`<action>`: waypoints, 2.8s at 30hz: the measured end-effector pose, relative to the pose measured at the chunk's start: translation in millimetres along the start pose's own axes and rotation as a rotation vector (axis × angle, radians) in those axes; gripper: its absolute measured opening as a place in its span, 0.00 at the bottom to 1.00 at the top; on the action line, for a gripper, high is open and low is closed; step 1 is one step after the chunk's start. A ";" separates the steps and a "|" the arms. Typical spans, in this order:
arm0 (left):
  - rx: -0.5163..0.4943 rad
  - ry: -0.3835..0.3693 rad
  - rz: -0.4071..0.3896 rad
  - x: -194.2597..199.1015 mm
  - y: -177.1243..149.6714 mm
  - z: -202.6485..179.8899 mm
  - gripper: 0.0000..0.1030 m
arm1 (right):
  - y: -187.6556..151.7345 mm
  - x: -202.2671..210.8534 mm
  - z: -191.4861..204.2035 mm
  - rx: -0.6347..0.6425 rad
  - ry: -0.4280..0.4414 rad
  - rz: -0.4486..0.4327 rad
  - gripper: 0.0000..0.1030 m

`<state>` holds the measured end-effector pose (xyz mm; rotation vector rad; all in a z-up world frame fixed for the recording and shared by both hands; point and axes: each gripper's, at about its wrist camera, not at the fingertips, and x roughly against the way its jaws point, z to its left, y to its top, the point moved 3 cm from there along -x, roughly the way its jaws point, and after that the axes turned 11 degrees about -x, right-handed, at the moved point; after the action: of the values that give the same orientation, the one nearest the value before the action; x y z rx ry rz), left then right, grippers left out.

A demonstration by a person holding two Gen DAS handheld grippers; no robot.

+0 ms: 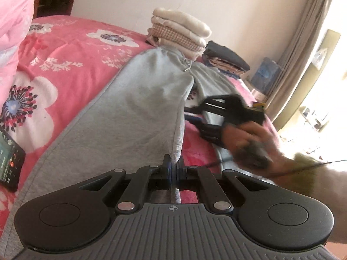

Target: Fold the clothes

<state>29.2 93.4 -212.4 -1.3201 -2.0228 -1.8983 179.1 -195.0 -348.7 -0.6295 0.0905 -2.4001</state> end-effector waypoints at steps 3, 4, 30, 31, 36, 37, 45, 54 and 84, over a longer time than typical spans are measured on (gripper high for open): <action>0.001 -0.018 -0.016 2.5 0.9 -0.6 0.02 | 10.8 -27.9 6.1 -0.053 0.028 -0.046 0.12; 0.002 -0.023 -0.021 3.1 1.1 -0.6 0.02 | 13.9 -35.9 6.9 -0.078 0.043 -0.060 0.11; -0.061 -0.115 0.036 -20.0 -21.8 -4.4 0.02 | -35.1 -12.8 9.3 0.052 0.068 0.494 0.13; -0.062 -0.118 0.046 -23.1 -24.5 -4.8 0.02 | -32.0 1.2 16.0 0.136 0.048 0.498 0.13; -0.102 -0.124 0.114 -42.2 -39.4 -13.8 0.02 | 4.2 45.4 62.3 0.432 -0.033 0.291 0.13; -0.125 -0.116 0.129 -46.5 -42.0 -16.8 0.02 | 8.8 44.9 77.3 0.494 -0.050 0.224 0.13; -0.310 -0.062 0.225 -58.0 -58.2 -42.2 0.13 | -50.2 -41.8 132.8 1.061 -0.251 0.025 0.13; -0.186 -0.061 0.237 -15.1 -40.1 8.1 0.23 | -91.4 -15.3 50.3 1.217 -0.385 0.296 0.13; 0.095 -0.114 0.330 -12.0 -65.2 26.1 0.38 | 31.0 -3.1 61.6 0.640 -0.439 -0.195 0.07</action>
<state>9.7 117.7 -276.5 -1.6487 -1.7786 -1.5980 227.4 -211.9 -302.4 -0.8496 -0.9194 -2.2176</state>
